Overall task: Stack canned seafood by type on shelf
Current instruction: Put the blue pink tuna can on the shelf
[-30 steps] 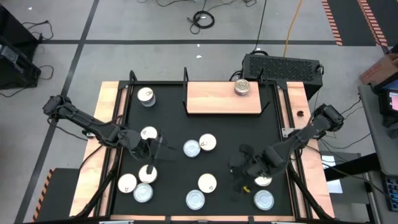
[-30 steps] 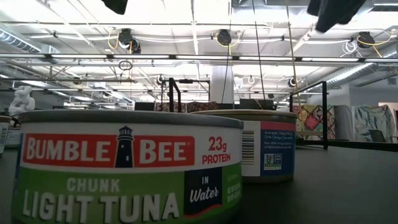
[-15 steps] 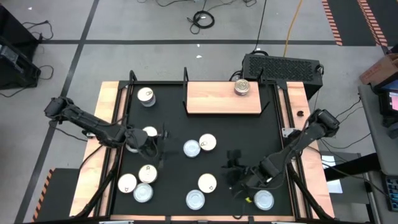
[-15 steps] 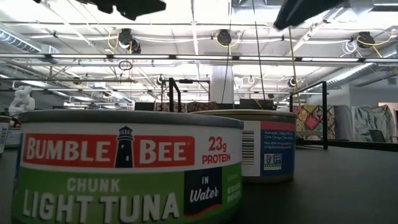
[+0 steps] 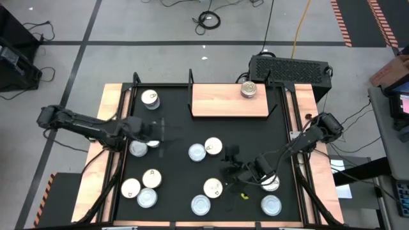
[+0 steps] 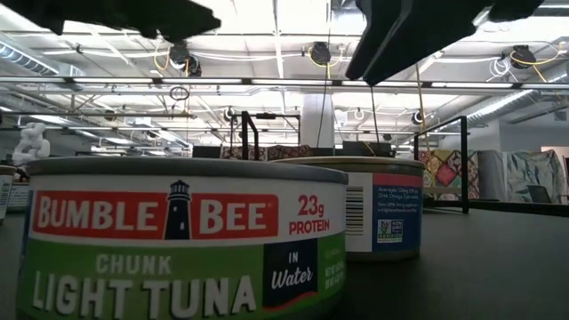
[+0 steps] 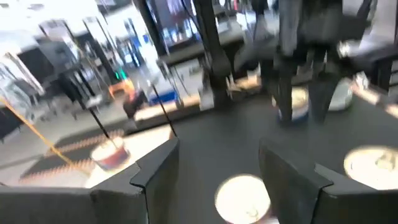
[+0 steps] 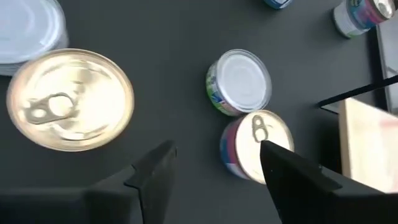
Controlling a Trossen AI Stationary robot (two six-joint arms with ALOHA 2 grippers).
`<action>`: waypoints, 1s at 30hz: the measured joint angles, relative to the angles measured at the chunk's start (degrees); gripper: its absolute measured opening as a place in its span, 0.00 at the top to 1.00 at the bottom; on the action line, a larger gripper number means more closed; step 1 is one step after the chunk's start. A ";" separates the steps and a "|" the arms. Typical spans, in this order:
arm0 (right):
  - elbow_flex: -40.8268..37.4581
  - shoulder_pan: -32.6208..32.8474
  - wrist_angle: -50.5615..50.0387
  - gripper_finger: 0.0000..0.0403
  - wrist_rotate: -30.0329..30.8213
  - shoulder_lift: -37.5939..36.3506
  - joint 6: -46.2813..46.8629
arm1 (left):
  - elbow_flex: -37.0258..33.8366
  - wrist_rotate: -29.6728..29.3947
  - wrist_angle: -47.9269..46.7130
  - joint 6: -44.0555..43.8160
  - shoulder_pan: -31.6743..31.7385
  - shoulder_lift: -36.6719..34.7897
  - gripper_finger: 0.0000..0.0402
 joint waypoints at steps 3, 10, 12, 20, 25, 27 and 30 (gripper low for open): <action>0.00 -2.06 0.43 0.43 -0.16 0.16 -0.67 | -2.51 0.51 1.31 -0.59 1.34 -5.32 0.46; -0.07 -5.66 1.42 0.46 -3.20 4.03 -3.67 | -5.81 0.51 3.53 -1.46 3.19 -6.39 0.46; -0.07 -6.22 2.21 0.47 -3.09 5.18 -5.68 | -6.16 0.75 5.30 -1.51 3.47 -4.90 0.46; -0.07 -8.64 4.67 0.50 -3.02 9.04 -8.17 | -6.36 3.11 5.14 -6.07 3.37 -0.29 0.46; -0.07 -10.13 4.67 0.52 -2.96 11.19 -8.19 | -6.36 3.13 5.79 -7.49 3.37 -0.77 0.46; -0.07 -10.50 4.44 0.53 -2.77 12.08 -8.20 | -6.36 3.13 7.50 -7.52 3.37 -0.88 0.46; -0.07 -10.84 4.23 0.54 -2.73 13.05 -8.43 | -6.36 3.13 8.64 -7.75 3.37 -0.84 0.46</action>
